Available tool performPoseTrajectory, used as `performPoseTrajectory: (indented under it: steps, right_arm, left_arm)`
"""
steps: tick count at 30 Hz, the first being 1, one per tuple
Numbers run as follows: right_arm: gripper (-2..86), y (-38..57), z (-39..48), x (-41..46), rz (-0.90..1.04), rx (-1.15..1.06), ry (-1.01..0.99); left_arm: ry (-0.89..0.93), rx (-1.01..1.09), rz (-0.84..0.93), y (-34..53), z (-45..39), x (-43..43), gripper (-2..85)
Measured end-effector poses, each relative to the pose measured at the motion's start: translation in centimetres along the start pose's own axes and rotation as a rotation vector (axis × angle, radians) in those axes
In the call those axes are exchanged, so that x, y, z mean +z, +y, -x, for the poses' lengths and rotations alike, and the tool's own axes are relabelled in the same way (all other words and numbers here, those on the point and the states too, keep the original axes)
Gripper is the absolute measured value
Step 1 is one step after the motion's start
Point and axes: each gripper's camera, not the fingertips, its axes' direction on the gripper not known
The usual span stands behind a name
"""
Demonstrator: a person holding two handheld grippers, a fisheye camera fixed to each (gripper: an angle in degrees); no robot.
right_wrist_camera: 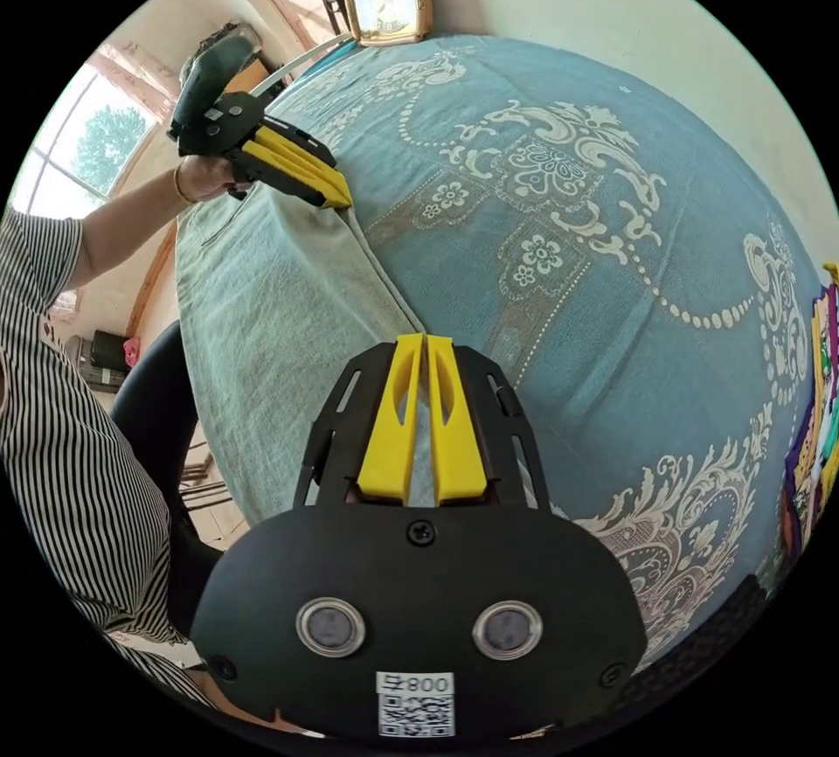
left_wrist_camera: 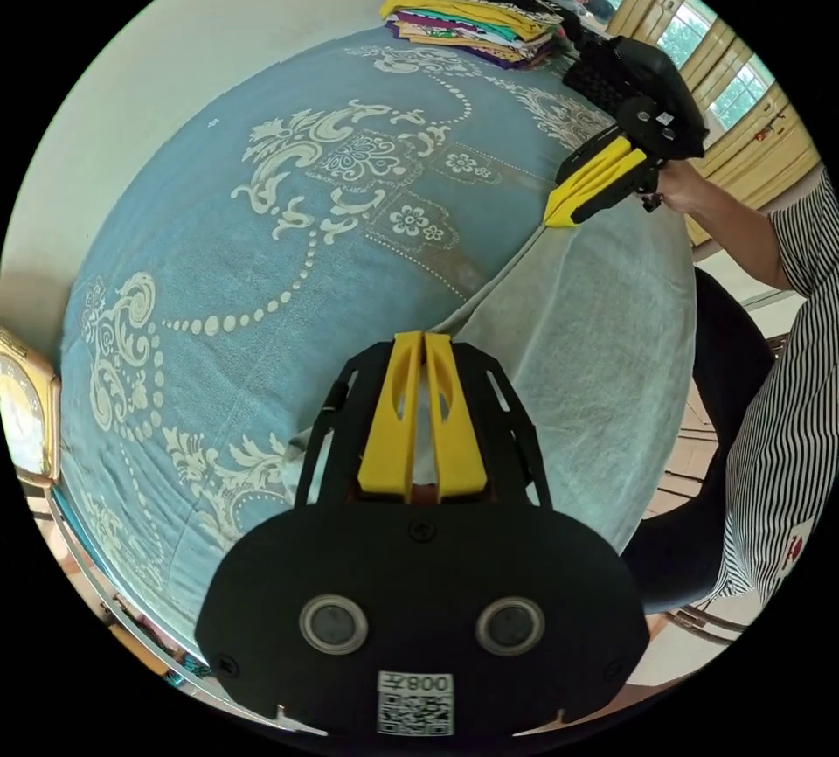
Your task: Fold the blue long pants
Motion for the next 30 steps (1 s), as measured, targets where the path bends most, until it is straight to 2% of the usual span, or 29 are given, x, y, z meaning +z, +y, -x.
performPoseTrajectory:
  steps: [3, 5, 10, 12, 14, 17, 24, 26, 30]
  right_arm:
    - [2.3, 0.9, -0.9, -1.1, -0.074, 0.070, 0.001]
    - [4.3, 1.4, -0.7, -1.6, -0.114, 0.082, -0.001]
    - [5.8, -0.5, 3.8, 0.6, -0.185, -0.035, -0.211]
    - [5.6, -1.9, 6.2, 2.5, -0.163, -0.094, -0.202]
    - [4.9, -3.4, 7.9, 4.6, -0.137, -0.133, -0.170]
    - [1.8, -5.2, 9.0, 8.8, -0.052, -0.138, -0.100]
    - [0.2, -4.3, 8.6, 11.5, -0.106, -0.059, -0.062]
    - [0.1, -4.1, 8.6, 11.9, -0.108, -0.027, -0.084]
    - [0.1, -2.9, 10.3, 11.8, -0.163, -0.007, 0.000]
  left_arm:
    - [-0.044, -0.133, -0.141, 3.3, 1.2, -2.5, 1.0]
    - [0.033, -0.243, -0.240, 7.0, 2.6, -4.2, 1.7]
    - [0.151, -0.388, -0.261, 13.8, 3.5, -3.8, 1.6]
    - [0.126, -0.411, -0.211, 15.1, 3.3, -2.9, 1.2]
    - [0.008, -0.416, -0.151, 16.1, 3.1, -1.8, 0.6]
    - [0.002, -0.442, -0.202, 17.8, 3.5, -1.8, 0.3]
    - [-0.032, -0.469, -0.252, 22.4, 2.4, -1.9, 0.1]
    - [-0.061, -0.501, -0.331, 24.6, 1.8, -3.2, 0.0]
    - [-0.076, -0.546, -0.357, 27.6, 1.2, -3.7, 0.1]
